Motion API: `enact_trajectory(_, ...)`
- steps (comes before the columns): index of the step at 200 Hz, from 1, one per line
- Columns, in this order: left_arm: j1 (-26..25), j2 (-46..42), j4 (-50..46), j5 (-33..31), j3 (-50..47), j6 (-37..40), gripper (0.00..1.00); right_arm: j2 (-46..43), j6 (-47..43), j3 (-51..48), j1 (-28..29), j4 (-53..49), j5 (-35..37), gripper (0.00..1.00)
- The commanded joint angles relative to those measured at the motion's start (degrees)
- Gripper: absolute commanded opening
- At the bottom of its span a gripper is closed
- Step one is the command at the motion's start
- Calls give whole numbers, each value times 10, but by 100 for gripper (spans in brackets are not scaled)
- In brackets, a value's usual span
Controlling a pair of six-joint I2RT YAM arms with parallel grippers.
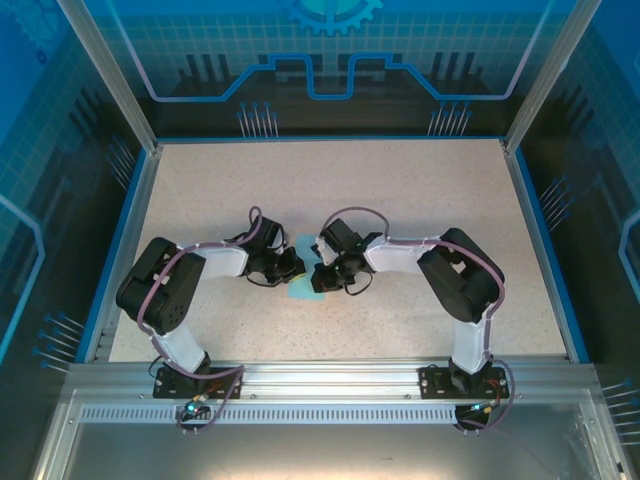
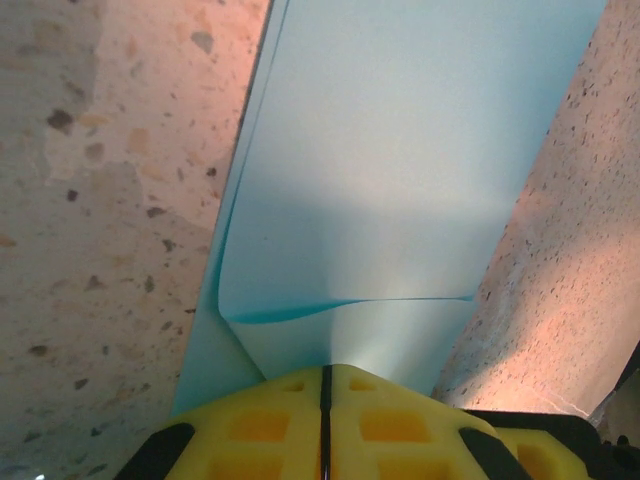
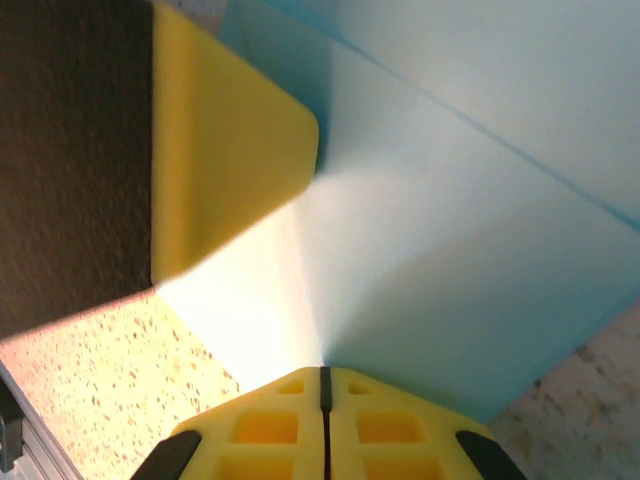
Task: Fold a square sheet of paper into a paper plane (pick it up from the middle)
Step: Fold the triangle a second time at the center of the table.
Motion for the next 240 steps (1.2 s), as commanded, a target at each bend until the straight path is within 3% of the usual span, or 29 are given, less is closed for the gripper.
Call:
enact_trajectory(1, -2, 33, -48, -61, -4, -4, 7, -20, -20, -45, 5, -82, -28, 5)
enact_trajectory(47, -2, 32, -50, -58, -1, -3, 7, -59, -46, -54, 0, -122, -31, 5)
enact_trajectory(96, -5, -5, -41, -27, 15, -1, 12, -141, 8, -33, -27, -38, 10, 9)
enact_trajectory(127, -13, -7, -54, -29, 28, 4, 12, -91, 13, 20, -31, -34, 35, 16)
enact_trajectory(195, -13, -10, -52, -34, 21, -6, 13, 22, 23, 98, -52, -56, 69, 15)
enact_trajectory(240, -13, -43, -40, -25, 8, -24, 27, 57, 29, 98, -60, -56, 73, 15)
